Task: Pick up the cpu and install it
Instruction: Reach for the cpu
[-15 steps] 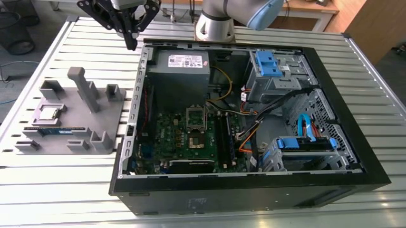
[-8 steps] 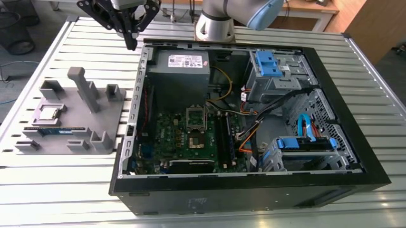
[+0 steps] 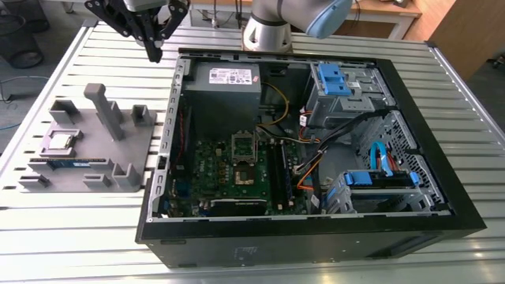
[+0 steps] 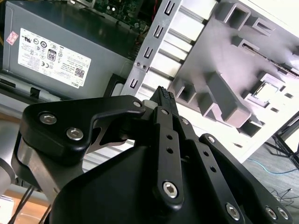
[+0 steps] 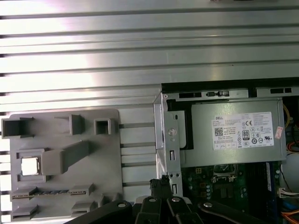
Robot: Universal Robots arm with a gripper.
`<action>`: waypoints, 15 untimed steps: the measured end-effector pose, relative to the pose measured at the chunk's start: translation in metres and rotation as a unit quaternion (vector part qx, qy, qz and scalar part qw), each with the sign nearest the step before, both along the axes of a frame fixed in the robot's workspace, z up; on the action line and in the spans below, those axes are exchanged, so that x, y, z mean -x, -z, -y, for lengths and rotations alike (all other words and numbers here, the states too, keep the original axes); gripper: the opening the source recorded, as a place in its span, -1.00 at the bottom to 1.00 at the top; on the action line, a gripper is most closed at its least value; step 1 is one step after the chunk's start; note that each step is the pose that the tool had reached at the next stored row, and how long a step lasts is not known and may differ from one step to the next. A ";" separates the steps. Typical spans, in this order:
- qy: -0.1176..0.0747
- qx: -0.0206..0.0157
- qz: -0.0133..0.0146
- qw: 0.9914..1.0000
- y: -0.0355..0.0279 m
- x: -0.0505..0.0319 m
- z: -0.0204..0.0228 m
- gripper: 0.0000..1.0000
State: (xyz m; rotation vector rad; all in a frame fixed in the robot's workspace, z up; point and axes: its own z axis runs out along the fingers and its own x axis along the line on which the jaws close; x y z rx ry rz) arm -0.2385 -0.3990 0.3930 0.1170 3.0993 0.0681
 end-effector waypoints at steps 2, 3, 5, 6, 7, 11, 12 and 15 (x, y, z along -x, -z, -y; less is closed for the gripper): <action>0.000 0.000 0.000 1.000 0.0001 0.0047 0.0000 -0.79; 0.000 0.000 0.000 1.000 0.0002 0.0068 0.0000 -0.79; 0.000 0.000 0.000 1.000 0.0003 0.0109 0.0000 -0.79; 0.000 0.000 0.001 1.000 0.0003 0.0130 0.0000 -0.79; 0.000 0.000 0.001 1.000 0.0003 0.0154 0.0000 -0.79; 0.000 0.000 0.001 1.000 0.0005 0.0233 0.0000 -0.79; 0.000 0.000 0.001 1.000 0.0005 0.0249 0.0000 -0.79; 0.000 0.000 0.001 1.000 0.0006 0.0294 0.0000 -0.79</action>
